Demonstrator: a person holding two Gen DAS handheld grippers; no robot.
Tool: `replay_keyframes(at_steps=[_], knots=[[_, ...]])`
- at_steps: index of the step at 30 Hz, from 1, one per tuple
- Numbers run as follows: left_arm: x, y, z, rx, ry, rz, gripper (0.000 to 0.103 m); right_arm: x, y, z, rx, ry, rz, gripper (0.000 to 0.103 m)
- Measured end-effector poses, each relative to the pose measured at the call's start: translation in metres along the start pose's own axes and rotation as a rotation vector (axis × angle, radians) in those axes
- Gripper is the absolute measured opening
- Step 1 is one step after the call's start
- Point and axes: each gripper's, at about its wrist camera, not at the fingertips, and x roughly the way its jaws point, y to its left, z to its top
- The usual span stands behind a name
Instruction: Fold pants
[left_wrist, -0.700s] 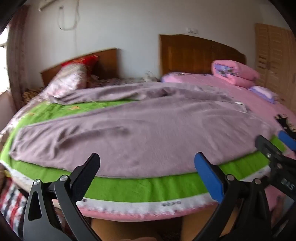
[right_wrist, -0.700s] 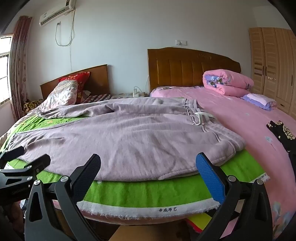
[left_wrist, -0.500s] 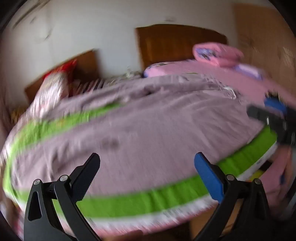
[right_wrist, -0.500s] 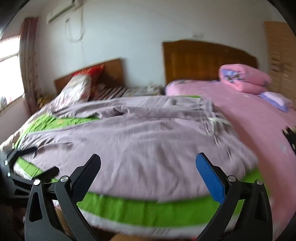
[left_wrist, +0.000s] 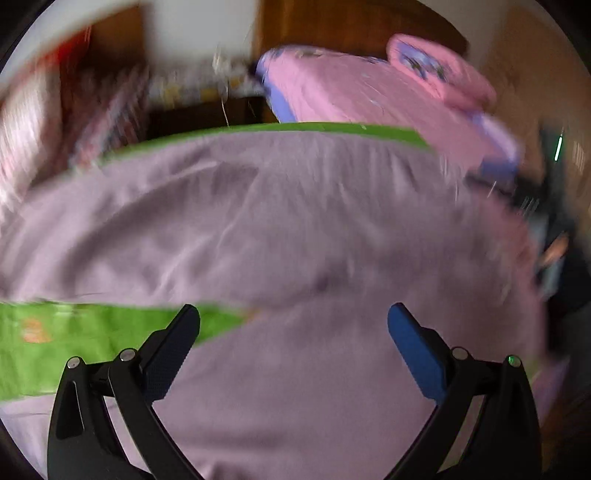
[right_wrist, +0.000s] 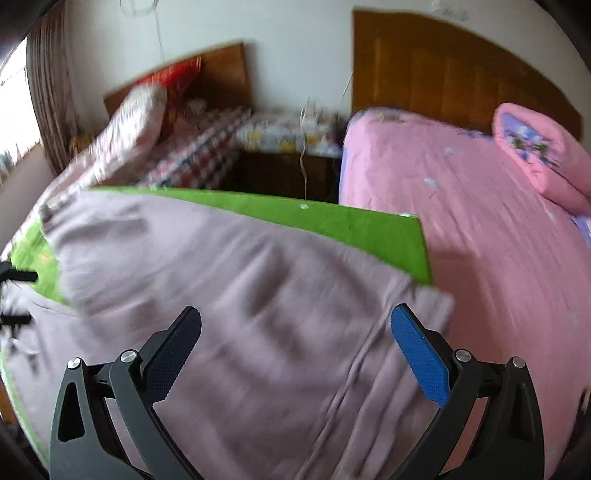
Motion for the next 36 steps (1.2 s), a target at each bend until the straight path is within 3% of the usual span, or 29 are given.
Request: replay_keyframes(at_steps=[1,5,9,11,12,13,15,16,18,23,27,28,29,31,36], knots=[[0.013,0.015,0.021,-0.111,0.048,-0.093,0.101,0.015,-0.004,0.009,-0.016,0.018,-0.003,0.099],[0.055,0.047,0.073,-0.378,0.146,-0.242,0.101,0.076,-0.021,0.042,-0.038,0.112,0.107,0.099],[0.08,0.062,0.109,-0.513,0.144,-0.234,0.101,0.129,-0.036,0.064,-0.057,0.212,0.182,0.099],[0.091,0.066,0.118,-0.582,0.147,-0.228,0.101,0.138,-0.037,0.069,-0.073,0.227,0.231,0.099],[0.095,0.067,0.121,-0.605,0.15,-0.225,0.101,0.138,-0.035,0.069,-0.09,0.238,0.26,0.094],[0.099,0.068,0.125,-0.631,0.153,-0.224,0.101,0.135,-0.033,0.069,-0.106,0.241,0.274,0.087],[0.104,0.066,0.126,-0.654,0.164,-0.223,0.101,0.126,-0.03,0.066,-0.118,0.249,0.333,0.051],[0.108,0.066,0.13,-0.666,0.164,-0.233,0.101,0.122,-0.028,0.064,-0.117,0.255,0.34,0.046],[0.108,0.067,0.134,-0.687,0.157,-0.244,0.101,0.101,-0.014,0.056,-0.19,0.227,0.272,0.025],[0.109,0.066,0.142,-0.762,0.128,-0.264,0.101,0.027,0.032,0.031,-0.319,0.05,0.126,0.021],[0.114,0.068,0.145,-0.781,0.122,-0.24,0.1,-0.018,0.069,0.003,-0.352,-0.073,0.069,0.02],[0.111,0.067,0.145,-0.763,0.111,-0.228,0.091,-0.024,0.076,-0.004,-0.355,-0.098,0.048,0.02],[0.112,0.064,0.147,-0.751,0.11,-0.217,0.054,-0.03,0.082,-0.011,-0.357,-0.122,0.02,0.02],[0.1,0.055,0.134,-0.702,0.101,-0.258,0.013,-0.037,0.091,-0.018,-0.338,-0.146,-0.006,0.02],[0.012,0.035,0.087,-0.554,-0.081,-0.284,0.008,-0.088,0.114,-0.049,-0.308,-0.243,-0.04,0.02]])
